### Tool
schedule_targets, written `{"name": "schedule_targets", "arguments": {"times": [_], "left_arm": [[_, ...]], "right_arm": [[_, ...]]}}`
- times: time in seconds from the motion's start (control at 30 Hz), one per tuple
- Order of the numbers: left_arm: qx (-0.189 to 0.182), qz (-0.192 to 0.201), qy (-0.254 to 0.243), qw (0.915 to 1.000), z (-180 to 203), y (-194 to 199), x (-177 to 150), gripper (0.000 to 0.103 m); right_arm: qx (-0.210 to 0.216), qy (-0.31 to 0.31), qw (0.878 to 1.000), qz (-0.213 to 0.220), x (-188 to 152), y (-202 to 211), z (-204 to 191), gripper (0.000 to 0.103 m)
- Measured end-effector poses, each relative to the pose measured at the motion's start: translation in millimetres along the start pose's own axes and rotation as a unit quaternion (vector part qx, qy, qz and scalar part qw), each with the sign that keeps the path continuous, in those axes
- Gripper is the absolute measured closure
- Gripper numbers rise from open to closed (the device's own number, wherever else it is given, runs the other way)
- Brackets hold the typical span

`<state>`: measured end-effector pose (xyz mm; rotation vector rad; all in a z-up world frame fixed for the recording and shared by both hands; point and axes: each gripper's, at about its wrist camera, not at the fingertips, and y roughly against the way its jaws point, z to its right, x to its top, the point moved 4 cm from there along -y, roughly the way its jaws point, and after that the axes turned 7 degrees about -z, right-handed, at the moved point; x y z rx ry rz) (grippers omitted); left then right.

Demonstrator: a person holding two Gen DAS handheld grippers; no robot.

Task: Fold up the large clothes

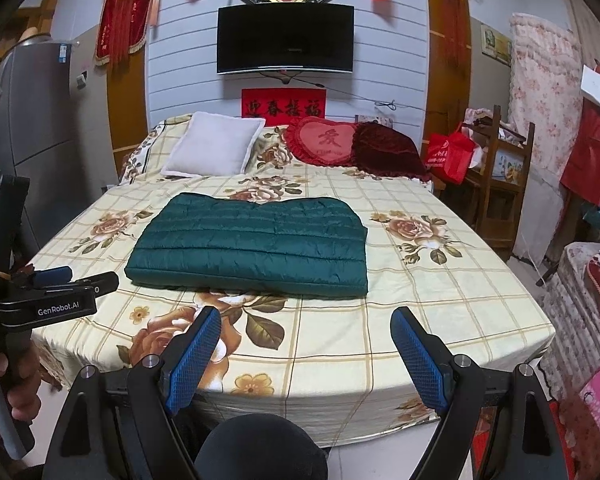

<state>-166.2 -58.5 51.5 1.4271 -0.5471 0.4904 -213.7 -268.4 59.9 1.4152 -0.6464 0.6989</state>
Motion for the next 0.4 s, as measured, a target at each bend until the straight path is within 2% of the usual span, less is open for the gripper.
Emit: {"name": "schedule_targets", "arguments": {"times": [0.4], "left_arm": [[-0.003,0.013,-0.008,0.9999,6.6,1.6,-4.2,0.015]], "right_arm": [[0.005,-0.007,1.000,-0.006,-4.5,-4.0,1.5,0.018]]}}
